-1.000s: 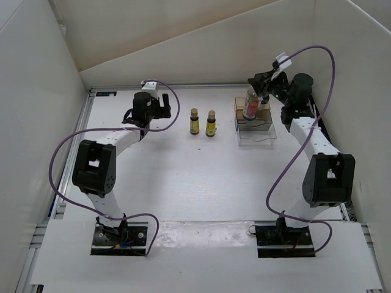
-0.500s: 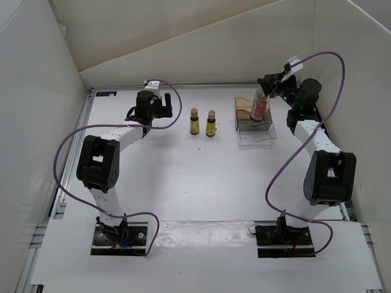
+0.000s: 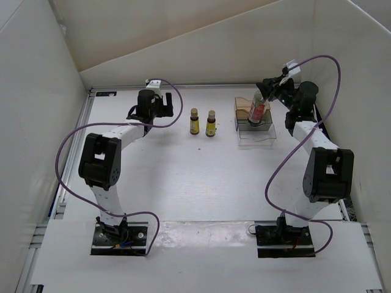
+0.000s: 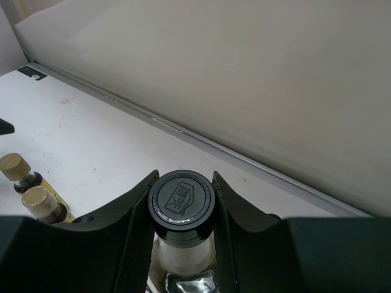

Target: Organize the condiment bottles

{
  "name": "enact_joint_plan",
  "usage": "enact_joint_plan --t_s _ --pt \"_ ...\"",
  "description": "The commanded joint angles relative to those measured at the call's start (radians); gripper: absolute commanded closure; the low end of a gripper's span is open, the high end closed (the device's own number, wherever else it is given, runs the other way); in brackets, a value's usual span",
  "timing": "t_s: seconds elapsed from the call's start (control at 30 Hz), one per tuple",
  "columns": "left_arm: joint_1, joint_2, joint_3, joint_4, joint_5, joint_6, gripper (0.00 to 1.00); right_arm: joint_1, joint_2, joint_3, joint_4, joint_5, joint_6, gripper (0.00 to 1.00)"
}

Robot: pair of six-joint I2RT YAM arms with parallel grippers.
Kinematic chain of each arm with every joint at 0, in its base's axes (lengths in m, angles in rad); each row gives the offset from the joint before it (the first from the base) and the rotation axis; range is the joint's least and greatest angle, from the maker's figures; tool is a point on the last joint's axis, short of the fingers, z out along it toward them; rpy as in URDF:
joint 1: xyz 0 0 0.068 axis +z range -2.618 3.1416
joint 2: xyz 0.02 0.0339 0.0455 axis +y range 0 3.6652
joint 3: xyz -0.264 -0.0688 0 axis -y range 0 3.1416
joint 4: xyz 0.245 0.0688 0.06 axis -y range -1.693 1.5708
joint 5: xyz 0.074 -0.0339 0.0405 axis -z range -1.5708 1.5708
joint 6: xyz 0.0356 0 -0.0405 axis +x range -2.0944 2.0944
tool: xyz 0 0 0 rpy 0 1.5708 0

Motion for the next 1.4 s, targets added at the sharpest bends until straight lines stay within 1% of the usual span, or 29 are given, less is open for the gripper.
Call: enact_joint_plan --t_s 0.0,0.63,0.83,1.1,1.37 --pt "-0.004 0.006 0.035 -0.002 -0.007 0.006 0.00 -0.011 -0.018 0.031 0.177 0.001 0.005 1.00" --pt "-0.007 0.080 0.101 -0.017 -0.004 0.007 0.00 -0.022 0.060 0.044 0.207 -0.007 0.020 1.00" --pt "-0.007 0.092 0.104 -0.016 -0.004 0.009 0.00 -0.022 0.065 0.031 0.207 -0.010 -0.001 1.00" --pt "-0.009 0.096 0.096 -0.005 -0.003 0.006 0.00 -0.016 0.074 0.023 0.197 -0.045 -0.001 1.00" --pt "-0.007 0.106 0.092 -0.007 -0.006 0.006 0.00 -0.005 0.078 -0.005 0.206 -0.049 0.002 1.00"
